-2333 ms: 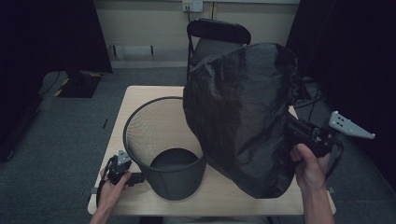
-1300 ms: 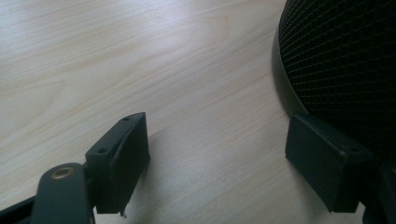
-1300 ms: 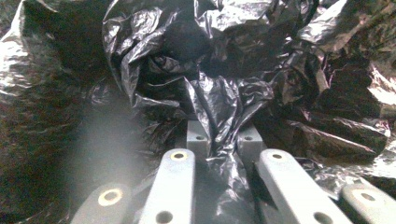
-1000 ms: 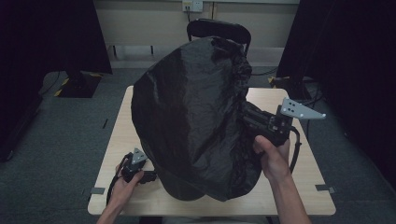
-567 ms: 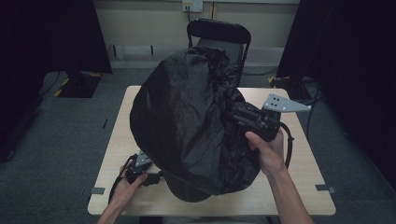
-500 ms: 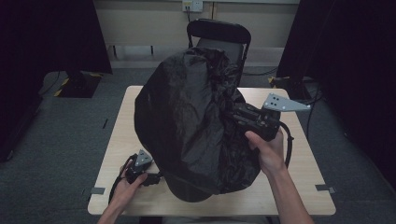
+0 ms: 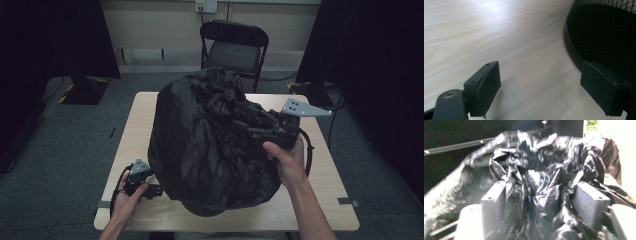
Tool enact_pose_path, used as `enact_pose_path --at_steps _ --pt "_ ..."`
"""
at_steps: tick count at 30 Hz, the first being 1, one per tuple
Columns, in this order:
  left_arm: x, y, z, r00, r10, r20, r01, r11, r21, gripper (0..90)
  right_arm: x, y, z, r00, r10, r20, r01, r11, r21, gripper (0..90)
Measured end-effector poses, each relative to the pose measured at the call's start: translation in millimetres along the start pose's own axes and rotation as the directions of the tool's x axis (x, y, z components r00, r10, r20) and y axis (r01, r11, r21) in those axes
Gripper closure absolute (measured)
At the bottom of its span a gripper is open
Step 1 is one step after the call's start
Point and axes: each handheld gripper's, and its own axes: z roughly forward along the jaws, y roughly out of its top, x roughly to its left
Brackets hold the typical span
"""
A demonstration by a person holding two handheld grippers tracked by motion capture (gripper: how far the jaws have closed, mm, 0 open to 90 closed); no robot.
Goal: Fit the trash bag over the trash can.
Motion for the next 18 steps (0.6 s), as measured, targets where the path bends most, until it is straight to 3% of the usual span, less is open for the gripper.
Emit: enact_pose_path --at_steps 4,10,15,18 --pt "8.9 1.0 -14.9 0.9994 -0.034 -0.002 0.034 0.9982 -0.050 16.1 -1.9 2.7 -1.2 0.9996 0.021 -0.019 -0.021 1.000 -0.001 23.2" --pt "15.7 4.7 -32.8 0.9989 -0.038 -0.027 0.035 0.9934 -0.109 15.9 -0.2 6.6 -11.3 0.9997 0.009 -0.021 -0.009 1.000 -0.016 22.4" --pt "21.3 4.9 -46.8 0.9971 -0.068 -0.033 0.062 0.9862 -0.153 15.8 -1.5 6.7 -21.6 0.9999 0.005 -0.016 -0.005 1.000 -0.025 29.3" --pt "22.1 6.6 -56.0 0.9971 -0.070 -0.029 0.063 0.9801 -0.188 15.8 -5.2 3.4 -27.7 0.9992 0.023 -0.032 -0.023 1.000 0.000 37.8"
